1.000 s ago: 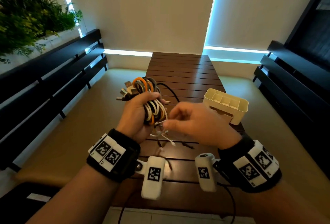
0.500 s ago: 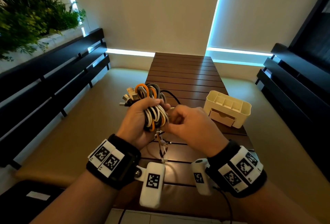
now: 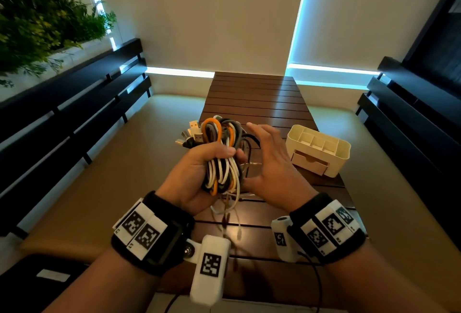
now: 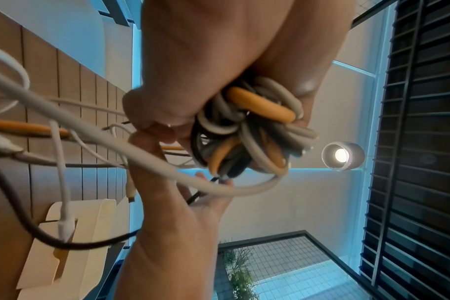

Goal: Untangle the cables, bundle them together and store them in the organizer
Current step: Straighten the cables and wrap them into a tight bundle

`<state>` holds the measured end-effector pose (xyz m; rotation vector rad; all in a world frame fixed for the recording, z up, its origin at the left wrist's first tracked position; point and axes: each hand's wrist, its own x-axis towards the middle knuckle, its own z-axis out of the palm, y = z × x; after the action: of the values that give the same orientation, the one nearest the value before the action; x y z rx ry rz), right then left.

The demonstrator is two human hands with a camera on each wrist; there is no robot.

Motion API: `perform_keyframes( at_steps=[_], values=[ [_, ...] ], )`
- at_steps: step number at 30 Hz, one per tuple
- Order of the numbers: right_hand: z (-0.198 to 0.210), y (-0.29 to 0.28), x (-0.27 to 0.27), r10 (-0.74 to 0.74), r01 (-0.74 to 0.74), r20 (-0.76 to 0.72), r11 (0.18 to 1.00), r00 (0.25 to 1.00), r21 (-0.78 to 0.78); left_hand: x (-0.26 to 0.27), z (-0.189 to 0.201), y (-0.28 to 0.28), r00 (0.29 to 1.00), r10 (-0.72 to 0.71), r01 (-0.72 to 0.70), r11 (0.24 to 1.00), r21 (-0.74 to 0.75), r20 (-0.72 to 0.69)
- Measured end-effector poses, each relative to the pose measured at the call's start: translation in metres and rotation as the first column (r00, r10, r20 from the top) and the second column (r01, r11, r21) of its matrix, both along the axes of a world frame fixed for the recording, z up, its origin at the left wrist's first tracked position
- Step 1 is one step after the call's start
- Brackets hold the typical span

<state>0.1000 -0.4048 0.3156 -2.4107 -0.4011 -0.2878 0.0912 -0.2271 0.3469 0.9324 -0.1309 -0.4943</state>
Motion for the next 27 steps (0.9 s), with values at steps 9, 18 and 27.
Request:
perform_keyframes(
  at_steps=[9,18,27],
  values=[
    [0.010,0.008,-0.012,-0.006,0.100,-0.366,0.966,0.931,0.238,0.012,0.005,0.012,0.984,0.173,-0.171,0.984,-0.046,0.045],
    [0.007,0.035,-0.016,0.275,0.163,-0.624,0.818,0.732,0.552,0.013,-0.003,0.001,0.985,0.167,-0.164,0.985,-0.060,0.045],
    [0.005,0.029,-0.009,0.273,0.208,-0.423,0.572,0.864,0.793,0.008,-0.004,0.009,0.981,0.182,-0.177,0.981,-0.077,0.071]
  ],
)
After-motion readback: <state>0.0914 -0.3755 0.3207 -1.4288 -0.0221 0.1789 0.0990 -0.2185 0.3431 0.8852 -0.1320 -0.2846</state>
